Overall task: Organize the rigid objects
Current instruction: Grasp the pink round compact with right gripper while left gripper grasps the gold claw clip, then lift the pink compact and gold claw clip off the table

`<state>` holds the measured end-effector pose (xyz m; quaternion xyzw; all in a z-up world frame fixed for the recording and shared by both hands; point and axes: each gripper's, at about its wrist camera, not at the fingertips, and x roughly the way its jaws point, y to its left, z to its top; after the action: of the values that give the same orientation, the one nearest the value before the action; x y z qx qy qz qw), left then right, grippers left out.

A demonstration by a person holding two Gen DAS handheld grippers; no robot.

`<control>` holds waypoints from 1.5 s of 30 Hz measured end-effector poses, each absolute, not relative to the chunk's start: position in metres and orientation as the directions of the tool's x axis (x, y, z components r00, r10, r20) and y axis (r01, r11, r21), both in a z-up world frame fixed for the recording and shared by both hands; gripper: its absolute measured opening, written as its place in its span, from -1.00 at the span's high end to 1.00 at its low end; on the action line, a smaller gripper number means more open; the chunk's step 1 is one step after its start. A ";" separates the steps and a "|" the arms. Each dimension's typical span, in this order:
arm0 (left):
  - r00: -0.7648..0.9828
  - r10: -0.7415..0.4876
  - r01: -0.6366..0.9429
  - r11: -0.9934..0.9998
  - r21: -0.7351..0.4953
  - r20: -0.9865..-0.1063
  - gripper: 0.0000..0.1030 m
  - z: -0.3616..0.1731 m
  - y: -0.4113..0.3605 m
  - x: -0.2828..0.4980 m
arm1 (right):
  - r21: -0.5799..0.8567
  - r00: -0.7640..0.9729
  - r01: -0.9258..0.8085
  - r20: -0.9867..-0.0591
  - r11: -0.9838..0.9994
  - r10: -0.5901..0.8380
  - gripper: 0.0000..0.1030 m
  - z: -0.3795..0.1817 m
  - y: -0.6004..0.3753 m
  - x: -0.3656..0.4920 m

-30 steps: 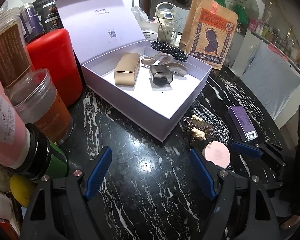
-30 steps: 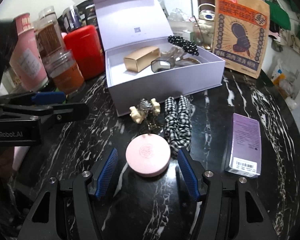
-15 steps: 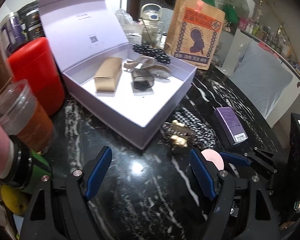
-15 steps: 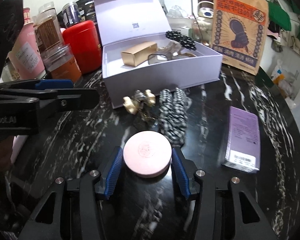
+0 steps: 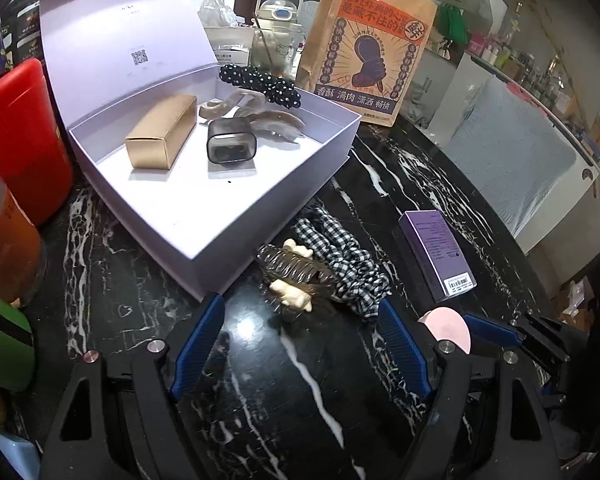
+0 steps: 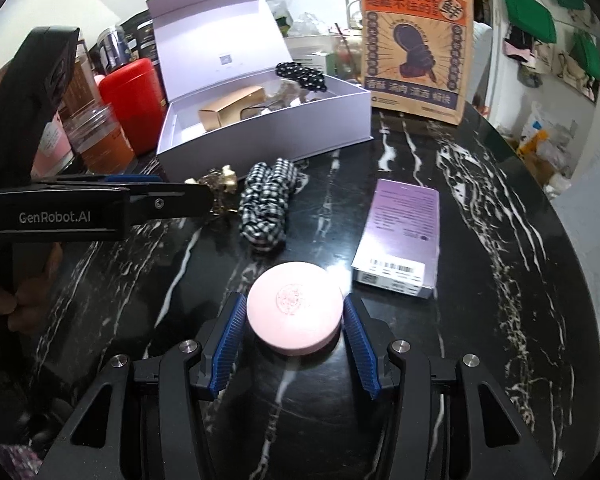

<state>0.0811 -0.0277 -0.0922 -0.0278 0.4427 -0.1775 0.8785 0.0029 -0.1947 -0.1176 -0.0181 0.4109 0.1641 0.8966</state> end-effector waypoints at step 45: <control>0.503 -0.424 0.402 0.886 -0.230 -0.754 0.29 -0.108 -0.015 0.032 | 0.080 0.621 -0.292 -0.742 0.953 0.253 0.00 -0.124 -0.201 -0.031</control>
<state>0.0321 -0.0150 -0.1081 -0.0126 0.4382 -0.2381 0.8667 -0.0305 -0.2008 -0.1241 -0.0241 0.4080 0.1512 0.9001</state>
